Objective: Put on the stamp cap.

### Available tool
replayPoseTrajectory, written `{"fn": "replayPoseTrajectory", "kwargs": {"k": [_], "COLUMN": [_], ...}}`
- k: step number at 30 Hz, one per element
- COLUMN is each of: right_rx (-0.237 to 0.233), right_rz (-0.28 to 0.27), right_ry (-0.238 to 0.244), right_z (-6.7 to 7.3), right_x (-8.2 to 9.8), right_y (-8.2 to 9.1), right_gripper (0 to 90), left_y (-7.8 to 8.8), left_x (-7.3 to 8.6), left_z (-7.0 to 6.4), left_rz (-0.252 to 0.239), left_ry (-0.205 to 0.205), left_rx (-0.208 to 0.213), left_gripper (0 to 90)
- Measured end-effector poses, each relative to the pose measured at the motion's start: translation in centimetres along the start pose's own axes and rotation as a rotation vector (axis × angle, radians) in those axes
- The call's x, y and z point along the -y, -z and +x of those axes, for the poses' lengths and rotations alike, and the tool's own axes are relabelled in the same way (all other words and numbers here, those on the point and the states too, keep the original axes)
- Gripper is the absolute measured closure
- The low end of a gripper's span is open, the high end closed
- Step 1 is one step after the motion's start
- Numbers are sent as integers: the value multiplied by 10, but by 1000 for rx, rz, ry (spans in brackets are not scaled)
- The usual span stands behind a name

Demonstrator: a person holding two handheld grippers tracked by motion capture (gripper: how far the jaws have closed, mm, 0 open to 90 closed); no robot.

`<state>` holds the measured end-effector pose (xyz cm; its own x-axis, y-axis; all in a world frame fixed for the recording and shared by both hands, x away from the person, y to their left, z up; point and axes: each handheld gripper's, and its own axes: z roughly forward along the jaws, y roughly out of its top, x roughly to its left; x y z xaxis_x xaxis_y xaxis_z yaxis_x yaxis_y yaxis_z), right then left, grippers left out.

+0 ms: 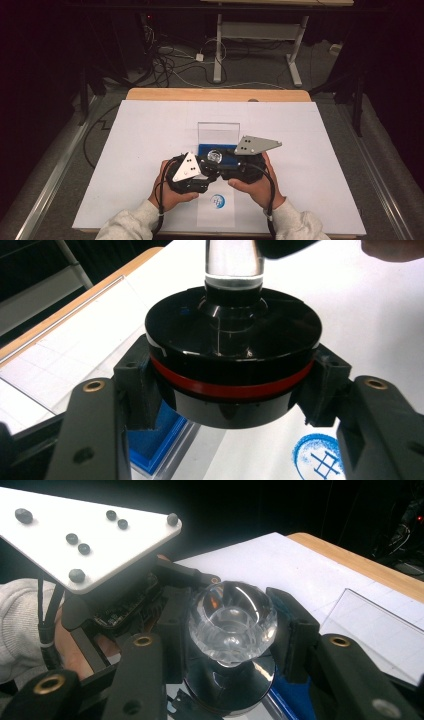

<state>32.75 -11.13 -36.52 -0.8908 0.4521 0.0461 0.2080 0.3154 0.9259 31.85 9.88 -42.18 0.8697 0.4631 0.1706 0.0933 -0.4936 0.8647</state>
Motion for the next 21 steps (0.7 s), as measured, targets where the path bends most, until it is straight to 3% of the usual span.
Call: {"fn": "replayPoseTrajectory", "kwargs": {"k": [13, 17, 21], "right_rx": [0, 9, 11], "right_rz": [21, 31, 24], "right_ry": [5, 28, 44], "right_z": [3, 6, 9], "right_x": [6, 6, 7], "right_y": [-3, -4, -4], "right_gripper": [567, 567, 567], "left_y": [-3, -3, -3], "left_x": [1, -1, -1], "left_z": [-2, -4, -4], "left_rz": [49, 58, 56], "left_ry": [-20, -30, 1], "left_rx": [11, 2, 22], "left_gripper": [365, 365, 365]}}
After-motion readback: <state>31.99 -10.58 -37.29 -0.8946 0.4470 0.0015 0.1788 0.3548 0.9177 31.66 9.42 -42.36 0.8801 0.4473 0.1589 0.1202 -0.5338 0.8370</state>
